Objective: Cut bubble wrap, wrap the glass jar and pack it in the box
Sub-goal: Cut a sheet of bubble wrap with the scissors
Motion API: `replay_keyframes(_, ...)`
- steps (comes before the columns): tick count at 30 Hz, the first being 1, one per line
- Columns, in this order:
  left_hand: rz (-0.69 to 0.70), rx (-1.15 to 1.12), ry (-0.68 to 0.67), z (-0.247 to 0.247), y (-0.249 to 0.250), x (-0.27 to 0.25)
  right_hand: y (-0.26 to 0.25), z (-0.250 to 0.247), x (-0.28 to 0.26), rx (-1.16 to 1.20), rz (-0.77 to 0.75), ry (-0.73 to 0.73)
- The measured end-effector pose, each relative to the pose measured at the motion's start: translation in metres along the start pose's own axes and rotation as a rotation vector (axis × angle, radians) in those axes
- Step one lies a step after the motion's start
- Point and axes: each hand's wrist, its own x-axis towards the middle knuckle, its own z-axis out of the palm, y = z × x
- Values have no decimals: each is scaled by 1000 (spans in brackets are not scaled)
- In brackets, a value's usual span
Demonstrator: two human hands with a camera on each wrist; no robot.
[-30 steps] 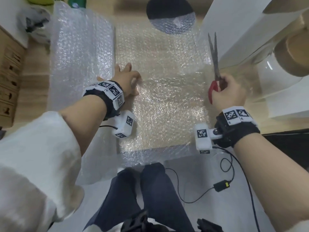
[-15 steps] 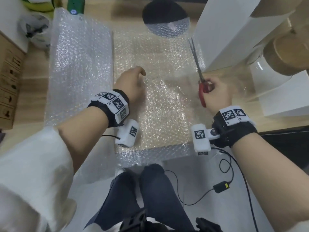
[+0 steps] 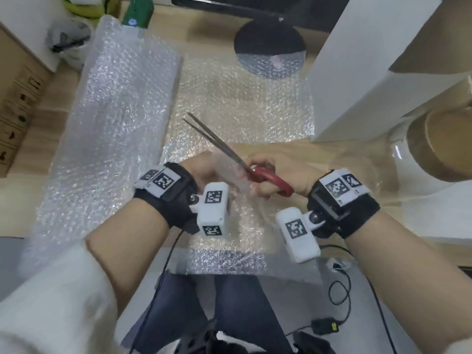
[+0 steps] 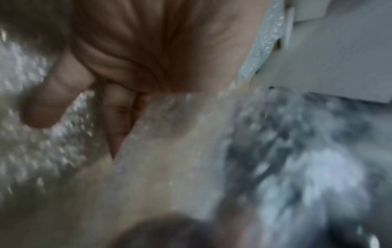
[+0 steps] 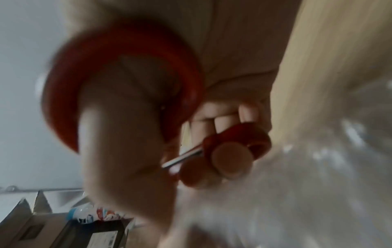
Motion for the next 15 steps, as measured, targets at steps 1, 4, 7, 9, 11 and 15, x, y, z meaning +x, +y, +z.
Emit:
replay_keyframes(1, 17, 115, 263, 0, -2, 0, -4, -6, 2, -2, -12, -18)
replay_keyframes(4, 100, 278, 608, -15, -19, -7, -4, -25, 26, 191, 20, 21)
replay_keyframes(7, 99, 266, 624, -21, -28, -16, 10, -42, 54, 415, 152, -31)
replay_keyframes(9, 163, 165, 616, -24, -30, -25, 14, -51, 62, 473, 218, -122)
replay_keyframes(11, 226, 62, 633, -30, -33, -32, 17, -59, 67, 500, 292, -254)
replay_keyframes(15, 248, -29, 678, -38, -31, -38, 25, -69, 76, 458, 424, -396)
